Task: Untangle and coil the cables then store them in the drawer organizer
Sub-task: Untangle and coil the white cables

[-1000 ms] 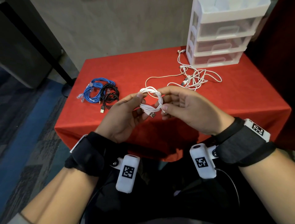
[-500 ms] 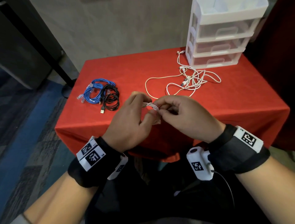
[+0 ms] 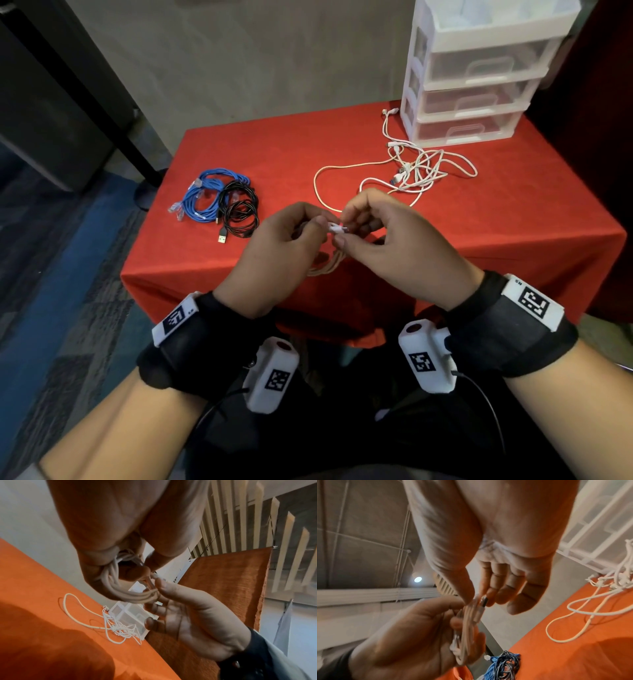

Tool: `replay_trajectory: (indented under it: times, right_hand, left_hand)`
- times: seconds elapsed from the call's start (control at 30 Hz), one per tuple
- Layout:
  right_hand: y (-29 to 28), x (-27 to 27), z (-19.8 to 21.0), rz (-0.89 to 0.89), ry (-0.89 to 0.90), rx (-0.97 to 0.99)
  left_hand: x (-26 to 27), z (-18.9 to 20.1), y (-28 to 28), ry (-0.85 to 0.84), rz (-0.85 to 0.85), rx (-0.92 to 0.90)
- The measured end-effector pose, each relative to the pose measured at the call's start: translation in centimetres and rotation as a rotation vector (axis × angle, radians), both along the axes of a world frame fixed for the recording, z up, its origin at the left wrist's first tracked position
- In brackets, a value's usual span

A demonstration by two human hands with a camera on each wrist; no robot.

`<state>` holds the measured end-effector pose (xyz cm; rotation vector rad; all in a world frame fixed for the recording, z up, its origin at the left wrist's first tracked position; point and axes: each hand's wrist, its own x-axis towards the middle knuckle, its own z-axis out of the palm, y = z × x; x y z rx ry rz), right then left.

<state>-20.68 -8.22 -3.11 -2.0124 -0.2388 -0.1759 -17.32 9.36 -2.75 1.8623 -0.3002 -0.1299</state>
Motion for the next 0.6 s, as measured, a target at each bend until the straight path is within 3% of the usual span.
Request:
replay_trajectory:
  times: [0.2,0.47,0.6]
  right_hand:
    - [-0.6,0.1,-0.1,-0.001,0.128,0.157]
    - [-0.5,-0.1,0.0,0.007,0.2,0.272]
    - [-0.1,-0.4,0.0,-0.007,0.227,0.422]
  left_hand:
    - [-0.7,-0.3,0.2,0.023,-0.095,-0.102]
    - [-0.2,0.6,0.8,0.002,-0.137,-0.009]
    - [0.2,1.1,0.6,-0.002,-0.135,-0.01]
